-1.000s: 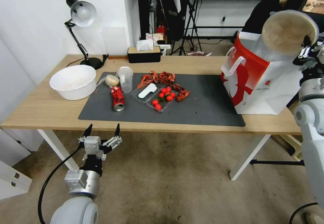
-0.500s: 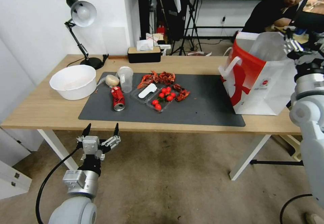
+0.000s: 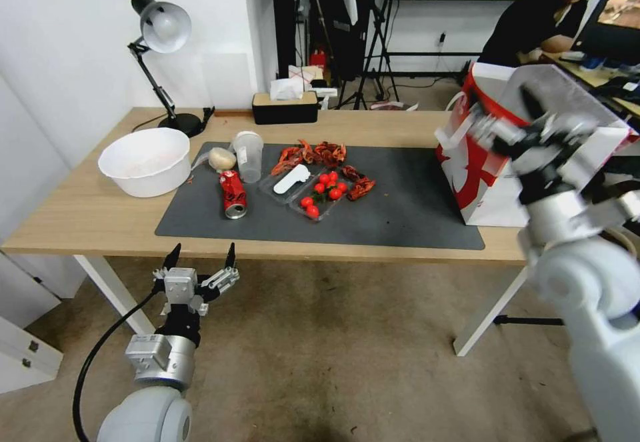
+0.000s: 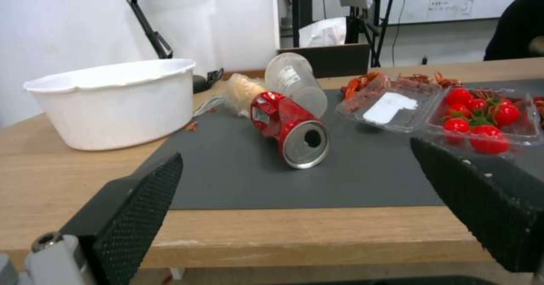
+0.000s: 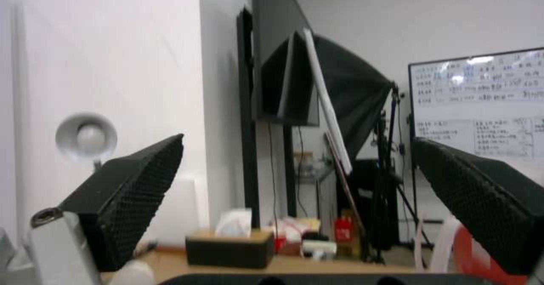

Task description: Pick up the trash from the table and place it into the takeout bag.

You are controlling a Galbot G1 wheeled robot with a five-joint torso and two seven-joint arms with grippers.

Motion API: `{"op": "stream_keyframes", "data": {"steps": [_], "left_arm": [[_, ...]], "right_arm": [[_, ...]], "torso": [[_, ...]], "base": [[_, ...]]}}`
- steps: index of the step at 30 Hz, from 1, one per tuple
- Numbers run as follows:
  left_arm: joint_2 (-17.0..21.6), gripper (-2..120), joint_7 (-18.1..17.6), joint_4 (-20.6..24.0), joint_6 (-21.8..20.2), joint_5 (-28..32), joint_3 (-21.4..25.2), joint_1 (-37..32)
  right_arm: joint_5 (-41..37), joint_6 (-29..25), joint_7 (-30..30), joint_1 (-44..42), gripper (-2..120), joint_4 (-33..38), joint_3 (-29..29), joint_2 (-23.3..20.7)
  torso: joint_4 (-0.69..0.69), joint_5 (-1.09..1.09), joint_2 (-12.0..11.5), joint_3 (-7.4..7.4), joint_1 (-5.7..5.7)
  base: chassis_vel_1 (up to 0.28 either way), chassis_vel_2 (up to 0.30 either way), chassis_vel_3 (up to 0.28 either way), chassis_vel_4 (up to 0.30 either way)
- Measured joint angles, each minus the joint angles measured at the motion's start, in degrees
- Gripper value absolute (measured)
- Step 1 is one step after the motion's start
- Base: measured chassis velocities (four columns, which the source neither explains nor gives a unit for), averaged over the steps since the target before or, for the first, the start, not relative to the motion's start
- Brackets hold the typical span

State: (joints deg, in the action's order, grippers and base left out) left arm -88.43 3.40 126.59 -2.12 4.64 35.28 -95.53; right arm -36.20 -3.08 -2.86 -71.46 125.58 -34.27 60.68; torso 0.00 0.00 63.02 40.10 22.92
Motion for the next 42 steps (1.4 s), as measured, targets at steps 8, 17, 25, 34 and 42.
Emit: {"op": "stream_keyframes", "data": {"steps": [8,17,25,34,42], "left_arm": [[0.3,100,-0.01,-0.71,0.09,0.14,0.0,0.25],[0.49,100,-0.03,-1.06,0.46,0.2,-0.02,0.27],[0.75,100,-0.15,-1.36,1.25,0.32,0.48,0.13],[0.8,100,-0.2,-1.46,1.4,0.39,0.66,0.19],[0.79,100,-0.21,-1.54,1.4,0.39,0.6,0.31]], "right_arm": [[9.65,-5.57,3.64,-11.47,100,0.76,2.03,2.88],[16.39,-11.64,7.85,-20.74,100,-1.45,4.25,5.41],[21.37,-16.57,11.76,-25.18,100,-6.63,7.26,7.89],[22.1,-17.65,12.93,-25.18,100,-9.64,7.94,9.0],[22.09,-17.65,13.15,-24.81,100,-9.87,7.98,9.28]], "torso": [[0.0,0.0,0.0,0.0,0.0],[-0.01,0.0,0.0,0.0,0.0],[0.0,0.01,0.0,0.01,0.0],[0.01,0.0,0.0,0.01,0.0],[0.01,0.0,0.0,0.01,0.0]], "base": [[0.0,0.0,0.0,0.0],[0.0,0.0,0.0,0.0],[0.0,0.0,0.0,0.0],[0.0,0.0,0.0,0.0],[0.0,0.0,0.0,0.0]]}}
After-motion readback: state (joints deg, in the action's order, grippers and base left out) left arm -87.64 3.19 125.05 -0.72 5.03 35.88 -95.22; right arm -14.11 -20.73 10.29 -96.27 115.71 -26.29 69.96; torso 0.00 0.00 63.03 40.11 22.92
